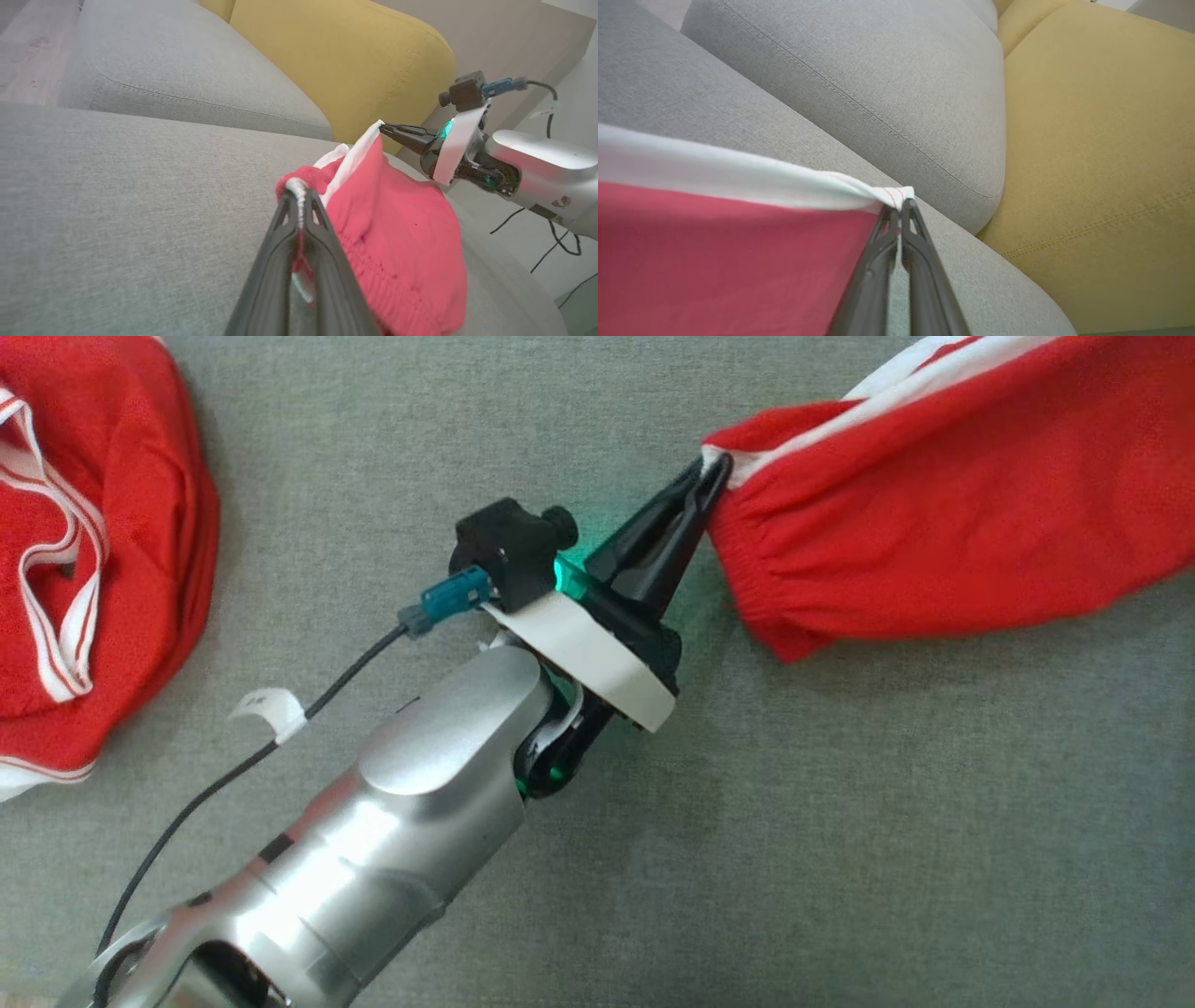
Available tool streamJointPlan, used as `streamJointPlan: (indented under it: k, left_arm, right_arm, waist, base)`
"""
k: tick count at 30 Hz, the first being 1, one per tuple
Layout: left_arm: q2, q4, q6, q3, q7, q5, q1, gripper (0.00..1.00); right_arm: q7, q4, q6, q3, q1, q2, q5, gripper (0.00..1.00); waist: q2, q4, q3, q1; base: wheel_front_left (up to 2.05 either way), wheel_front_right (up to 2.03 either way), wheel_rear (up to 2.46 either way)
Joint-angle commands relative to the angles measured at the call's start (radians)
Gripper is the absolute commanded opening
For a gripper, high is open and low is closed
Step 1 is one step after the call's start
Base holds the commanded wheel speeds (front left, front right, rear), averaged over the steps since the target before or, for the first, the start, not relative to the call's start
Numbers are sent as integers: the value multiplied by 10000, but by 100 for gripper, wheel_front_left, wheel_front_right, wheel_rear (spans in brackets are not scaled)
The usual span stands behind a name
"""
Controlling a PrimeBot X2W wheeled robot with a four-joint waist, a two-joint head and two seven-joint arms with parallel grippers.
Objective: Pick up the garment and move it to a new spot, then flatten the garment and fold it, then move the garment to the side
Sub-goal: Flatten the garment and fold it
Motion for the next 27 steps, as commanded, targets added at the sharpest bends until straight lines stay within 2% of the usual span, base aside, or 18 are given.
streamJointPlan:
  k: [1, 5, 7, 12, 19, 23, 27]
  left_arm:
    - [61, -148, 16, 412, -50, 31, -144, 98]
    - [-61, -3, 16, 687, -50, 198, 11, 100]
    - [-90, 30, 85, 990, -50, 668, 153, 100]
    - [-131, -726, 1149, 2217, -51, 2774, 1143, 100]
    - [-180, -2692, 2550, 3999, -51, 5408, 3392, 100]
    - [-216, -3833, 2957, 4717, -51, 6292, 4524, 100]
    - [-245, -4562, 2988, 4939, -51, 6802, 5318, 100]
  right_arm:
    - [-224, -115, -9, 67, -104, -140, 110, 100]
    - [-824, 300, -9, 44, -91, 97, 785, 100]
    - [-1115, 353, -9, 15, 70, 201, 1331, 100]
    - [-1211, 132, -9, 207, 907, 246, 3006, 100]
    - [-783, -256, -9, 110, 2208, -353, 5036, 100]
    - [-248, -19, -9, -230, 2735, -688, 5886, 100]
    - [345, 547, -9, -623, 3090, -1078, 6590, 100]
  waist:
    - [0, 33, 12, -1]
    - [0, 123, -82, -1]
    - [0, 154, -208, -1]
    - [0, 209, -595, -1]
    - [0, 698, -1085, -1]
    - [0, 1098, -1256, -1]
    - [0, 1583, -1281, -1]
  base:
    - [0, 0, 0]
    - [0, 0, 0]
    - [0, 0, 0]
    - [0, 0, 0]
    - [0, 0, 0]
    - [0, 0, 0]
    - [0, 0, 0]
